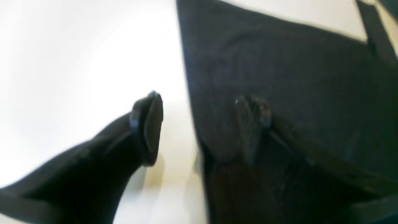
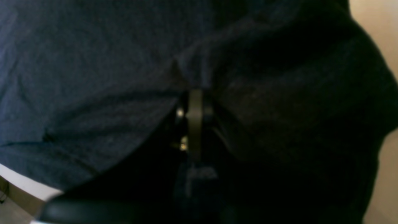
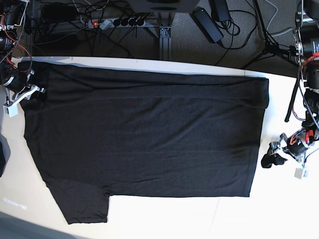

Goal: Fold the T-shirt properly
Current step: 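Reposition both grippers to grasp the shirt's side edges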

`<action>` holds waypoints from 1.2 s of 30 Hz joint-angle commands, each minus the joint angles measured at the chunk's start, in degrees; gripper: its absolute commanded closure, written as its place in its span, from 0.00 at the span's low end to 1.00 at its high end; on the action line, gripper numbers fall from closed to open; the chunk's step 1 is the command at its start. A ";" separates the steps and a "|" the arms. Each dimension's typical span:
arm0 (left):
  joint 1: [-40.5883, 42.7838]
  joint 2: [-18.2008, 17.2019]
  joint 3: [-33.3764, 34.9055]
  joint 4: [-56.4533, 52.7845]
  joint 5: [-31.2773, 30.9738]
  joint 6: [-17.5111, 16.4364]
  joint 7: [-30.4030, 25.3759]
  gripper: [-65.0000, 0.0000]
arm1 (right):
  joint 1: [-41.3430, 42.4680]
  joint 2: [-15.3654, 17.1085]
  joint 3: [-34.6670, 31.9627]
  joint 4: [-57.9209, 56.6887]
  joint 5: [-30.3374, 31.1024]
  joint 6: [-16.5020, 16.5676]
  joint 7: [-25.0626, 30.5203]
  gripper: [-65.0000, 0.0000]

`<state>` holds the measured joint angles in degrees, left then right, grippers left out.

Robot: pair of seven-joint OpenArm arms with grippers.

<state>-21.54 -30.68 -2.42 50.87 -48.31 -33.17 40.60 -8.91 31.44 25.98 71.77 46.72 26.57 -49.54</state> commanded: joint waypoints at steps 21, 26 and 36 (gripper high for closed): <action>-15.30 8.11 0.04 -28.76 1.46 -0.48 -6.73 0.37 | -0.35 1.07 0.15 0.11 -2.34 3.41 -1.99 1.00; -15.30 10.25 0.04 -28.76 2.27 -0.46 -7.76 0.37 | -0.33 1.07 0.15 0.11 -2.32 3.41 -1.99 1.00; -15.30 10.67 0.04 -28.74 9.18 -0.46 -11.26 1.00 | -0.31 1.11 0.15 0.13 -1.25 3.43 -1.92 1.00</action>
<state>-35.64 -19.73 -2.48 21.85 -40.16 -33.71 28.25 -9.02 31.44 25.98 71.79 46.92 26.59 -49.56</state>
